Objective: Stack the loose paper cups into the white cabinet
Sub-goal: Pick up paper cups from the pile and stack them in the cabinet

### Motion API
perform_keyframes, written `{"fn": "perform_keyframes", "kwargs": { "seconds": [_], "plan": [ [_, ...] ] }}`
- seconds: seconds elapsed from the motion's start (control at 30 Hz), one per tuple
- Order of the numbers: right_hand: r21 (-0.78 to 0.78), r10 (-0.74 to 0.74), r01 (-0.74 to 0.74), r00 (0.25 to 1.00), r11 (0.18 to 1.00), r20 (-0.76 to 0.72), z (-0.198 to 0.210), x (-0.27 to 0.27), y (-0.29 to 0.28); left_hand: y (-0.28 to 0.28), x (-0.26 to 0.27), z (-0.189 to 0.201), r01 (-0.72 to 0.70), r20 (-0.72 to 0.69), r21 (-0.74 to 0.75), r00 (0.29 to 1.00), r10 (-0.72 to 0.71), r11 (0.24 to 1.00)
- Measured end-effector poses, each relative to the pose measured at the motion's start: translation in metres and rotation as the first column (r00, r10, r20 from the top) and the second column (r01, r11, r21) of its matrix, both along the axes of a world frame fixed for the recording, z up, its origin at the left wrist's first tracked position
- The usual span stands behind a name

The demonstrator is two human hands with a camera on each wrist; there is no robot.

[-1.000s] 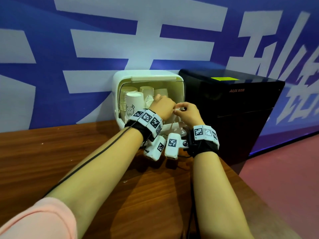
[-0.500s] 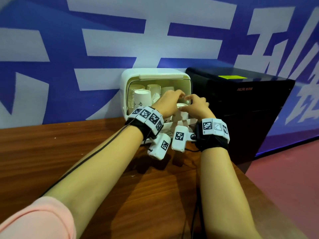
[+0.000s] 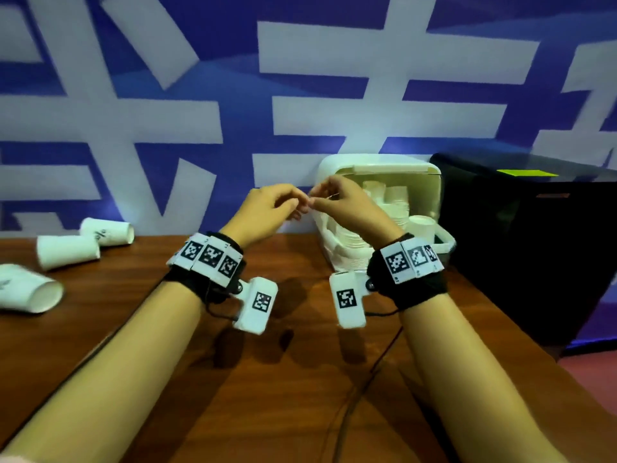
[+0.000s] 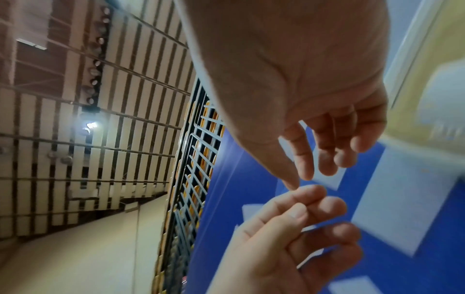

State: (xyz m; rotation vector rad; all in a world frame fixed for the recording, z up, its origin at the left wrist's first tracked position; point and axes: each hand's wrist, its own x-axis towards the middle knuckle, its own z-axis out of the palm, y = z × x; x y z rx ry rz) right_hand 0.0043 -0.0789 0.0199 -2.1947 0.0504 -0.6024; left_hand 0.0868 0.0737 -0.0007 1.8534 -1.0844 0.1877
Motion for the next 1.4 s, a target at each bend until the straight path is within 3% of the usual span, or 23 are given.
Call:
{"fn": "perform_keyframes", "kwargs": {
  "seconds": [0.23, 0.47, 0.57, 0.67, 0.77, 0.9, 1.0, 1.17, 1.4],
  "plan": [
    [0.128, 0.34, -0.328, 0.936, 0.936, -0.087, 0.015, 0.03, 0.126, 0.143, 0.009, 0.008, -0.292, -0.135, 0.001, 0.948, 0.29, 0.956],
    [0.27, 0.512, -0.458, 0.839, 0.847, -0.182, 0.017, 0.073, 0.229, 0.255, 0.011, 0.016, -0.514, -0.256, -0.021, 0.832, 0.493, 0.857],
    [0.343, 0.544, -0.454, 0.803, 0.823, -0.242, 0.01, 0.097, 0.268, 0.297, 0.017, 0.01, -0.634, -0.328, -0.094, 0.748, 0.577, 0.768],
    [0.402, 0.574, -0.441, 0.755, 0.802, -0.316, -0.002, 0.119, 0.304, 0.329, 0.026, -0.007, -0.762, -0.465, -0.152, 0.617, 0.635, 0.629],
    [0.436, 0.578, -0.409, 0.719, 0.801, -0.386, -0.02, 0.136, 0.333, 0.344, 0.031, -0.029, -0.822, -0.628, -0.157, 0.511, 0.587, 0.548],
    [0.45, 0.564, -0.363, 0.67, 0.816, -0.483, -0.047, 0.155, 0.36, 0.346, 0.043, -0.064, -0.834, -0.76, -0.145, 0.438, 0.479, 0.532],
    [0.436, 0.53, -0.323, 0.659, 0.84, -0.533, -0.063, 0.165, 0.366, 0.346, 0.051, -0.085, -0.823, -0.776, -0.053, 0.39, 0.495, 0.565],
    [0.355, 0.549, -0.419, 0.607, 0.836, -0.575, -0.084, 0.177, 0.371, 0.351, 0.061, -0.094, -0.763, -0.75, 0.055, 0.394, 0.531, 0.644],
    [0.383, 0.6, -0.463, 0.57, 0.799, -0.562, -0.098, 0.181, 0.372, 0.352, 0.062, -0.095, -0.753, -0.829, -0.011, 0.374, 0.415, 0.658]
  ]
}}
